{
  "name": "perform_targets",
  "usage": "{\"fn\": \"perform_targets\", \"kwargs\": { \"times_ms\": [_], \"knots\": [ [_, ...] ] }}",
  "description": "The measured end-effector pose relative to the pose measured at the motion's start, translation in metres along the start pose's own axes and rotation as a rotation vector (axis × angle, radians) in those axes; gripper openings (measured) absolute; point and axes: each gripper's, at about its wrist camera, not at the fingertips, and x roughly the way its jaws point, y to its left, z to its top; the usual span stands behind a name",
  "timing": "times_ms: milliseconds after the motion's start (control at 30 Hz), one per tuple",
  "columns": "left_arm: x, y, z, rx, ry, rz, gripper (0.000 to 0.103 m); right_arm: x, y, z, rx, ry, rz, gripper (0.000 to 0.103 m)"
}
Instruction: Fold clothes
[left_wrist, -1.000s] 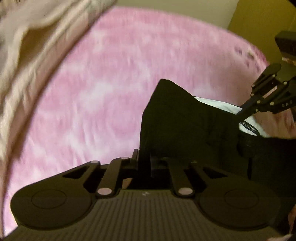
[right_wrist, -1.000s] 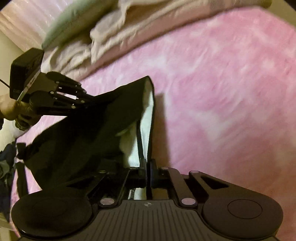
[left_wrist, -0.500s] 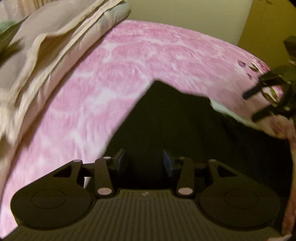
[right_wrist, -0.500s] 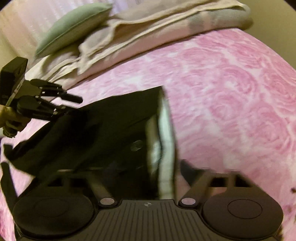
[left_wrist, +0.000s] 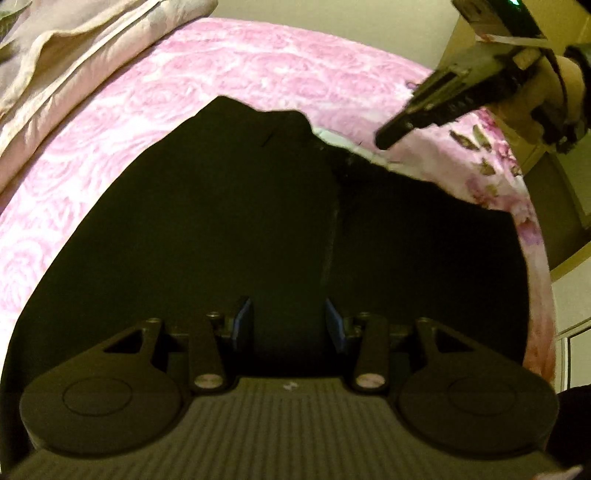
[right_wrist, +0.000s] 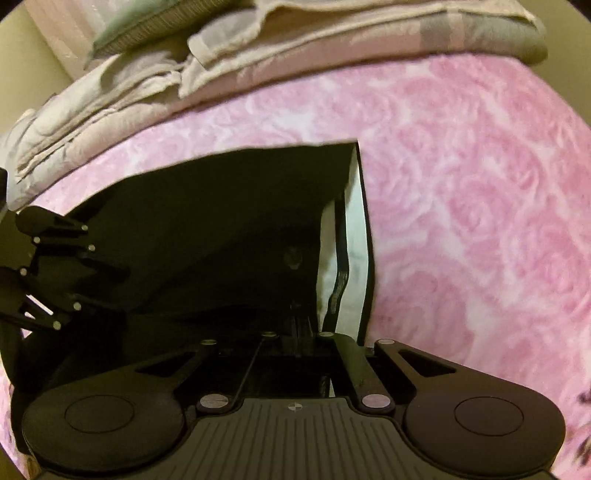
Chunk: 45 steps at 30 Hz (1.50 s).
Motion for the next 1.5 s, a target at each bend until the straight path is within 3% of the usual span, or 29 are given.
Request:
{"fn": "perform_targets", "kwargs": {
  "times_ms": [233, 500, 533, 567, 600, 633, 667, 900, 933, 1033, 1233, 1300, 1400, 1433, 1500],
  "knots": [
    [0.010, -0.014, 0.006, 0.030, -0.001, -0.046, 0.039, 0.039, -0.002, 0.006, -0.048, 0.054, 0.045, 0.000],
    [0.027, -0.028, -0.006, 0.045, 0.023, -0.058, 0.045, 0.032, -0.007, -0.010, -0.009, 0.036, 0.052, 0.001],
    [0.028, -0.028, -0.006, 0.043, 0.024, -0.058, 0.045, 0.030, -0.006, -0.011, -0.007, 0.030, 0.047, 0.014],
    [0.028, -0.028, -0.007, 0.043, 0.025, -0.059, 0.045, 0.029, -0.006, -0.013, -0.005, 0.024, 0.041, 0.044],
    [0.029, -0.027, -0.007, 0.045, 0.026, -0.061, 0.045, 0.028, -0.006, -0.013, -0.003, 0.016, 0.035, 0.052],
    [0.029, -0.027, -0.008, 0.047, 0.028, -0.062, 0.045, 0.027, -0.005, -0.014, -0.005, 0.009, 0.027, 0.037],
    [0.029, -0.027, -0.008, 0.049, 0.029, -0.064, 0.045, 0.027, -0.003, -0.014, -0.016, 0.010, 0.022, 0.004],
    [0.029, -0.025, -0.013, 0.050, 0.037, -0.066, 0.045, 0.034, -0.007, -0.012, -0.010, -0.007, 0.048, 0.006],
    [0.029, -0.025, -0.013, 0.051, 0.037, -0.065, 0.045, 0.035, -0.008, -0.011, -0.009, -0.010, 0.046, 0.011],
    [0.028, -0.025, -0.014, 0.048, 0.040, -0.063, 0.045, 0.031, -0.009, -0.010, -0.004, -0.041, 0.046, 0.083],
    [0.030, -0.025, -0.015, 0.042, 0.044, -0.058, 0.047, 0.034, -0.010, -0.009, 0.006, -0.021, 0.089, 0.081],
    [0.030, -0.025, -0.015, 0.041, 0.045, -0.056, 0.047, 0.039, -0.012, -0.008, 0.010, -0.007, 0.115, 0.073],
    [0.030, -0.025, -0.015, 0.038, 0.046, -0.055, 0.047, 0.044, -0.013, -0.007, -0.012, 0.022, 0.111, 0.055],
    [0.030, -0.025, -0.015, 0.039, 0.048, -0.055, 0.047, 0.040, -0.013, -0.007, -0.014, 0.026, 0.111, 0.026],
    [0.029, -0.026, -0.014, 0.041, 0.051, -0.057, 0.047, 0.031, -0.012, -0.006, -0.017, 0.035, 0.112, 0.020]
  ]
}}
